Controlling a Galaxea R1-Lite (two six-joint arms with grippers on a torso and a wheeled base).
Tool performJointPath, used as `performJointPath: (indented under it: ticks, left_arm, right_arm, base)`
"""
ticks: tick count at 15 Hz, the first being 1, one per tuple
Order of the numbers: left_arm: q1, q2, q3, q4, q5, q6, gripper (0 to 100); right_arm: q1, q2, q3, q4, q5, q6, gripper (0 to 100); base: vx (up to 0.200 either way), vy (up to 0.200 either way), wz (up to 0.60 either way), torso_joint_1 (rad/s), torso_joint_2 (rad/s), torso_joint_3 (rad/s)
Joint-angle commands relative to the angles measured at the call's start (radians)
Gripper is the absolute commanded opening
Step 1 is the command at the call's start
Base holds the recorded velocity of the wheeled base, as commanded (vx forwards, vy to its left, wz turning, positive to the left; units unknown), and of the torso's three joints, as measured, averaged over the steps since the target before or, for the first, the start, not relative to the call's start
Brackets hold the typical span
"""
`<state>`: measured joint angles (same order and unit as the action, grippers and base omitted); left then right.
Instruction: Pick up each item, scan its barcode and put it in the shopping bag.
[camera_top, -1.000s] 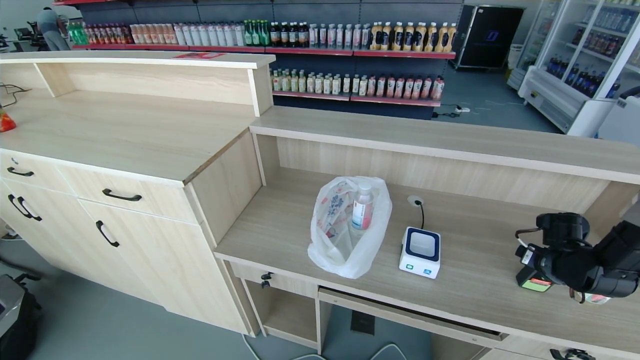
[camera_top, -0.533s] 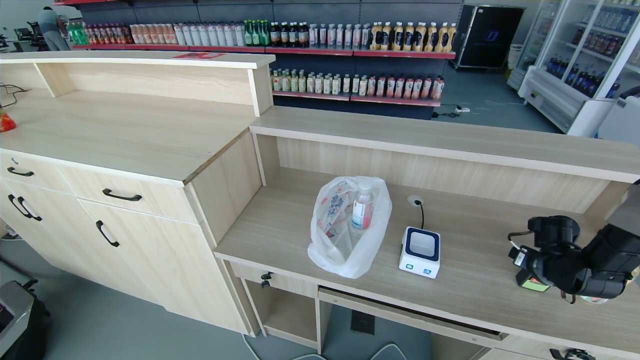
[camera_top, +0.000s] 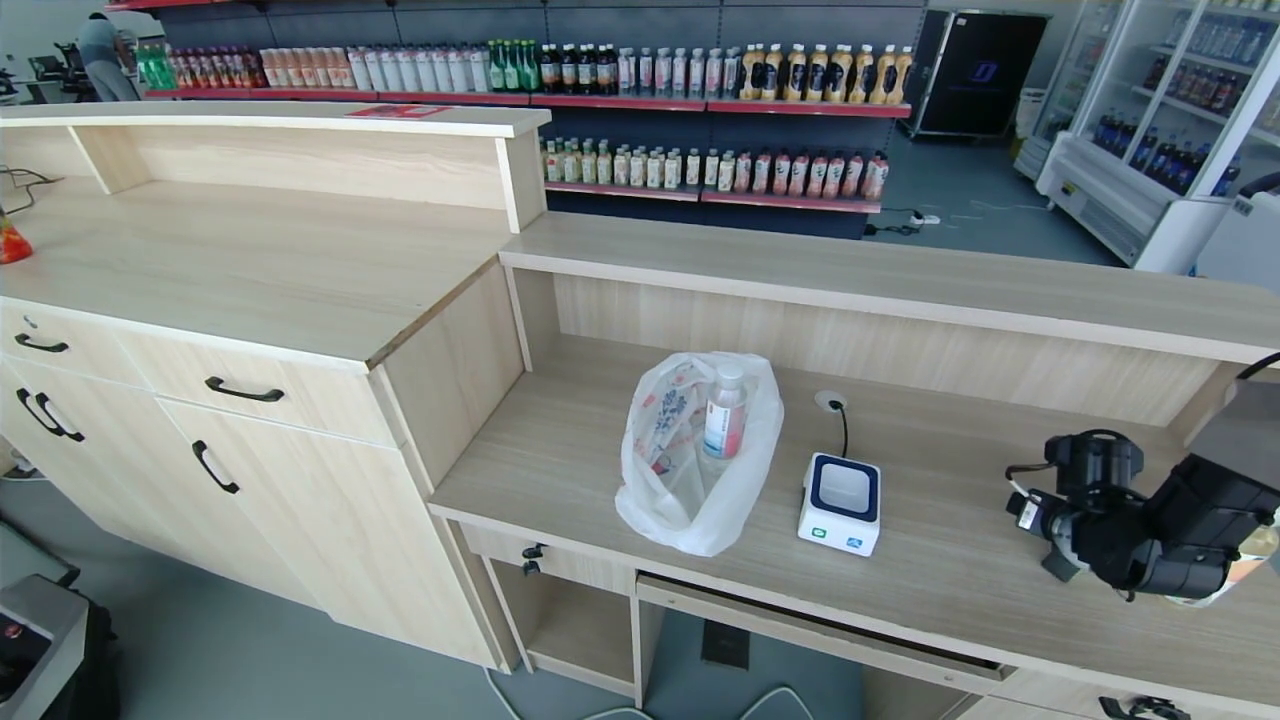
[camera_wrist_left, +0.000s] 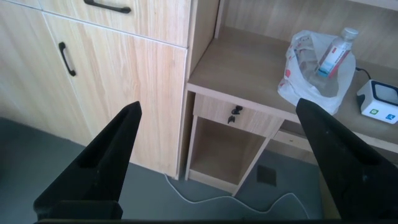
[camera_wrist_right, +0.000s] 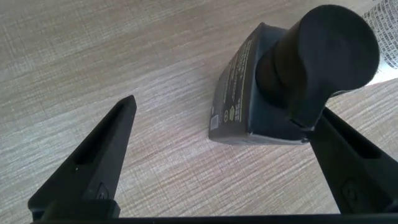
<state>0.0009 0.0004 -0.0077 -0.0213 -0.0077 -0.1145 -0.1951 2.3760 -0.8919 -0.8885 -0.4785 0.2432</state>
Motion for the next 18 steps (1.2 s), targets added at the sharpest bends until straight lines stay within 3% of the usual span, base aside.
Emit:
performJointPath:
  ticks: [1,11,17,18]
  left_arm:
    - [0.001,0.000,0.000,0.000,0.000,-0.001,100]
    - [0.001,0.000,0.000,0.000,0.000,-0.001,100]
    - [0.001,0.000,0.000,0.000,0.000,-0.001,100]
    - [0.001,0.000,0.000,0.000,0.000,-0.001,100]
  right_arm:
    - [-0.003,0.019,-0.002,-0.013,0.000,-0.019,100]
    - [-0.021,0.054,0.002,-0.136,0.000,-0.213,100]
    - [-0.024,0.078,0.008,-0.150,-0.002,-0.228,100]
    - [-0.024,0.081,0.005,-0.156,-0.002,-0.228,0]
  base:
    - [0.000,0.000,0.00,0.000,0.00,0.000]
    - [0.000,0.000,0.00,0.000,0.00,0.000]
    - [0.000,0.000,0.00,0.000,0.00,0.000]
    - [0.000,0.000,0.00,0.000,0.00,0.000]
